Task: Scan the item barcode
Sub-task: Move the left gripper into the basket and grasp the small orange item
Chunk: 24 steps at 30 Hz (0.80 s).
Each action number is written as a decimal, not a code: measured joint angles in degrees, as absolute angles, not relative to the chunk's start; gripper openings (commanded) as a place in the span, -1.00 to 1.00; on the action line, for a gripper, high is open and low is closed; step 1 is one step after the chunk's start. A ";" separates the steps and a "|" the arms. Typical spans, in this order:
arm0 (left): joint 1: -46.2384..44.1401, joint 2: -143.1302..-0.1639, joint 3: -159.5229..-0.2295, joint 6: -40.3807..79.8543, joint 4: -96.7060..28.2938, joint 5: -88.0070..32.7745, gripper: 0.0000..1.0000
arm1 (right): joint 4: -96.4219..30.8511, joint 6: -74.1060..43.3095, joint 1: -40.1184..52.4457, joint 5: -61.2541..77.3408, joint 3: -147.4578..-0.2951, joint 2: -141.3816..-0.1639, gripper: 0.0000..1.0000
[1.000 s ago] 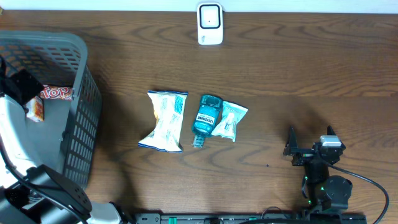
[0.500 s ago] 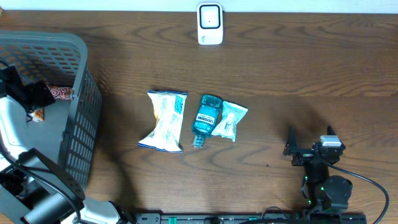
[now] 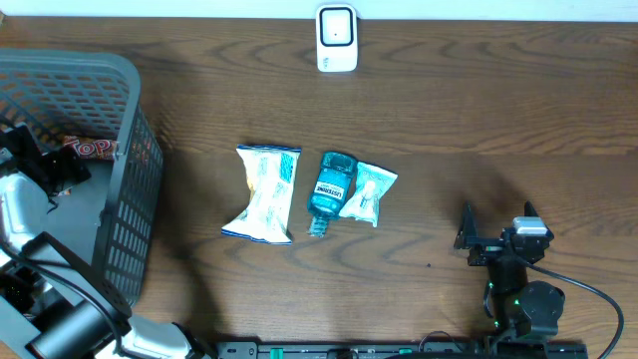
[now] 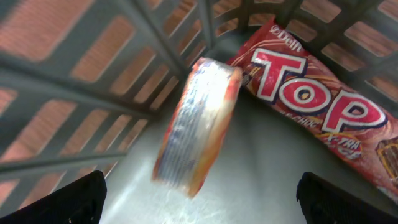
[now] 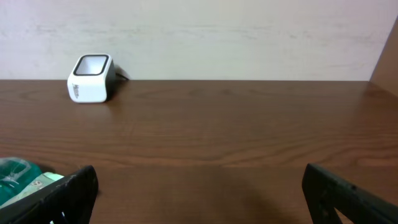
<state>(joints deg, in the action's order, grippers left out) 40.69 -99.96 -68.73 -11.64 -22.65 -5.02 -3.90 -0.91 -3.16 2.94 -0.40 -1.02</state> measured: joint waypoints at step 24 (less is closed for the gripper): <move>40.69 -105.54 -68.71 -7.05 -17.78 -6.63 -0.85 | -3.90 -0.91 -3.16 2.94 -0.40 -1.02 0.99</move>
